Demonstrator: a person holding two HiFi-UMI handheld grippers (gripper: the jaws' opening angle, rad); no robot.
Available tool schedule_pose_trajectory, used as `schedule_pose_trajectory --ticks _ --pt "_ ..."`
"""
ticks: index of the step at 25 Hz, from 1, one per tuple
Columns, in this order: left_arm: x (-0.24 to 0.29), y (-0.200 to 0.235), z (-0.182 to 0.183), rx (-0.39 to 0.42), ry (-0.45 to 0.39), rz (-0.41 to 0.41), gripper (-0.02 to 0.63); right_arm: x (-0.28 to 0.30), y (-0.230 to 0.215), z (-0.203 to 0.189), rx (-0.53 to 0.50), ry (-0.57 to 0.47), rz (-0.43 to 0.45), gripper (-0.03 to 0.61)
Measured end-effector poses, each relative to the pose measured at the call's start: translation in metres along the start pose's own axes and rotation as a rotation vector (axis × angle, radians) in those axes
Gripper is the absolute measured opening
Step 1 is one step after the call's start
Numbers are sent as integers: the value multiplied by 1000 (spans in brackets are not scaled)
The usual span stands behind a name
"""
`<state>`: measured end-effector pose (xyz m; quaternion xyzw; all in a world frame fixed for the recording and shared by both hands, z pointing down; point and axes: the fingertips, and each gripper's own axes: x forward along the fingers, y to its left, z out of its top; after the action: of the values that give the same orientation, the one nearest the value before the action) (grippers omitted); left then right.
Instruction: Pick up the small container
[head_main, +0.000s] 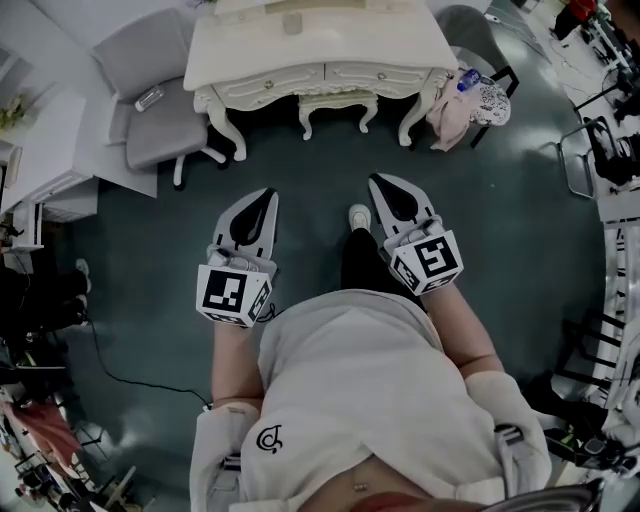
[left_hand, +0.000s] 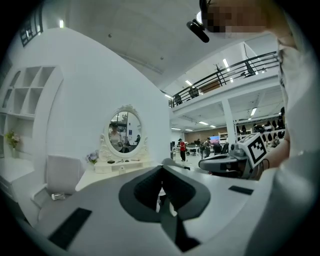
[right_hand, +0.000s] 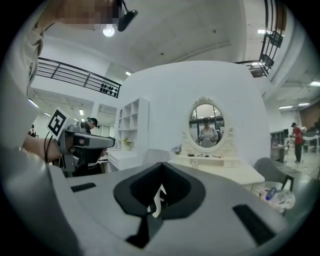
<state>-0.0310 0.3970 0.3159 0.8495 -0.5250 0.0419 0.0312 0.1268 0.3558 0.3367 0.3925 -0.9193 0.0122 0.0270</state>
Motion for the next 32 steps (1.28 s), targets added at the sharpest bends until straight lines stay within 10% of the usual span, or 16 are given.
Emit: schedule_pose_trajectory --ticks 17,32 --pt "273 109 30 -37 29 202 12 206 -237 21 9 4 137 6" --pt "403 235 -1 -51 97 204 12 361 -290 -1 24 44 186 6"
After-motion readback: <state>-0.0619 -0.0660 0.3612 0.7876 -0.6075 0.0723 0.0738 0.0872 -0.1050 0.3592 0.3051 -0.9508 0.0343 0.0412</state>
